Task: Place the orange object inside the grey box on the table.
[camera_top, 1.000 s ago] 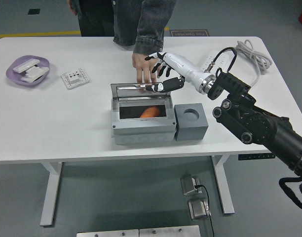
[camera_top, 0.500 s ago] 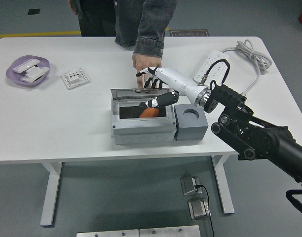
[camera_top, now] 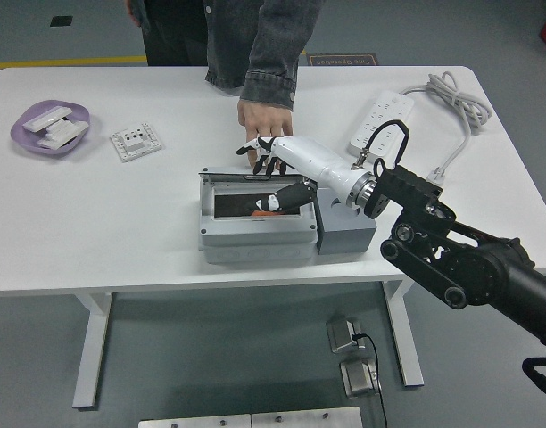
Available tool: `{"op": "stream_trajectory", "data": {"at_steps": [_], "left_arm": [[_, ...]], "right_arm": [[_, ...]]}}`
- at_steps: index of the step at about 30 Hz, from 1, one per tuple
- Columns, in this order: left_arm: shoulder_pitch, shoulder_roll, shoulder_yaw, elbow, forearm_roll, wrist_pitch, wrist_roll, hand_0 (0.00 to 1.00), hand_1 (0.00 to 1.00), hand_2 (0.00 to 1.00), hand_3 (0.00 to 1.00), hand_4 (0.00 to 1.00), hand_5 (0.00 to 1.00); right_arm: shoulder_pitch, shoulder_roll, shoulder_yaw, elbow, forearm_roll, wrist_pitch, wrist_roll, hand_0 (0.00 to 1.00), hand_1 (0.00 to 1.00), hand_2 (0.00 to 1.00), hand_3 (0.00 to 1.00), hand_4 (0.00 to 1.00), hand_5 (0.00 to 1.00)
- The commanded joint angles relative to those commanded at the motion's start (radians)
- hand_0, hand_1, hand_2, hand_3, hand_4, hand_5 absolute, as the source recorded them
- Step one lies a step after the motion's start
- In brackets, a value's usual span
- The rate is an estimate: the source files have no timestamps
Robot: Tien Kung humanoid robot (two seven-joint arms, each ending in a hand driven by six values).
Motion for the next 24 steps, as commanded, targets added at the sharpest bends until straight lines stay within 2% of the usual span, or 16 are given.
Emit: {"op": "stream_trajectory", "data": {"at_steps": [12,24], "left_arm": [[0.002,-0.003,-0.002,0.000,0.001,0.000,0.000,0.664,0.681,0.637,0.675,0.629,0.170],[0.004,-0.004,-0.003,0.000,0.001,0.001,0.001,0.664,0.681,0.637,0.675,0.630,0.171]], "right_arm": [[-0.027,0.012,0.001,0.020,-0.040,0.012,-0.020,0.399,0.459,0.571,0.806,0.906,0.372],[-0.071,0.001,0.021,0.045,-0.058,0.024,-0.037,0.388,0.458,0.569,0.807,0.895,0.376]]}}
